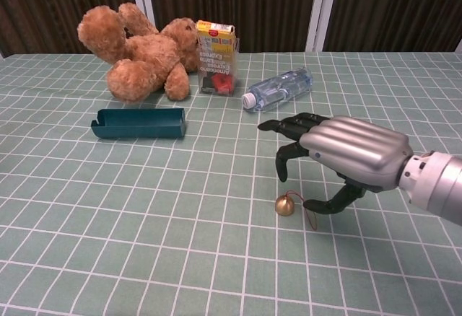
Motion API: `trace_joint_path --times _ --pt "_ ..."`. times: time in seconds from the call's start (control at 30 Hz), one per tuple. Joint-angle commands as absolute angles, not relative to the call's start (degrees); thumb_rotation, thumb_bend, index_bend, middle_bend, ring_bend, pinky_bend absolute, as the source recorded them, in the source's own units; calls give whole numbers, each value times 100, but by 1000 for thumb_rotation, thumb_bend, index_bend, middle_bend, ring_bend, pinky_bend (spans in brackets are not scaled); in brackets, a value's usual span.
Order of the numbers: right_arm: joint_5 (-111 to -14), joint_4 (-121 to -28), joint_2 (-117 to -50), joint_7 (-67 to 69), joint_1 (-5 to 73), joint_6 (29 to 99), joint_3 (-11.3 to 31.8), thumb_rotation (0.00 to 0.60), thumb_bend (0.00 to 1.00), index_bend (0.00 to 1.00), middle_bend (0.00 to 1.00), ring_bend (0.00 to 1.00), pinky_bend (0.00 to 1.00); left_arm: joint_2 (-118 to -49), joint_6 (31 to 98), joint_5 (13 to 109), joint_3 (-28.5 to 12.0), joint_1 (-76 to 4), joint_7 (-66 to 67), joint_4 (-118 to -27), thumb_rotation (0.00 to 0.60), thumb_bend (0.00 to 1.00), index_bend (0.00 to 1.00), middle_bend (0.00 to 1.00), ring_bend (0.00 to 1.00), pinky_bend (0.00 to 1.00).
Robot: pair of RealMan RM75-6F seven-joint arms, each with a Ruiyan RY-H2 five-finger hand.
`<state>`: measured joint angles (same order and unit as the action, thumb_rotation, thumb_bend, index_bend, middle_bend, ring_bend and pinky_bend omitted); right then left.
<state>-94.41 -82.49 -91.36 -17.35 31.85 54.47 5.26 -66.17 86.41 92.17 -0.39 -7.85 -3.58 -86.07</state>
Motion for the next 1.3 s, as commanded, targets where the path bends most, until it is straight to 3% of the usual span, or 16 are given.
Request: trace_joint_path --times 0.03,0.67,1.3 --pt "-9317 -8135 -9248 -1791 3255 5412 558 600 418 558 14 0 0 -6602 8622 9223 -29 -793 -374 -8607 600 367 38 0 0 70" --pt "-8965 -7904 -9459 -1752 3509 5343 389 600 519 629 52 0 0 -6512 8513 9302 54 -842 -492 -8626 600 382 36 0 0 69" --pt "-8882 -7858 -9513 -1878 3565 5563 261 600 542 727 109 0 0 -6503 8508 9290 50 -856 -522 -8623 600 383 35 0 0 70"
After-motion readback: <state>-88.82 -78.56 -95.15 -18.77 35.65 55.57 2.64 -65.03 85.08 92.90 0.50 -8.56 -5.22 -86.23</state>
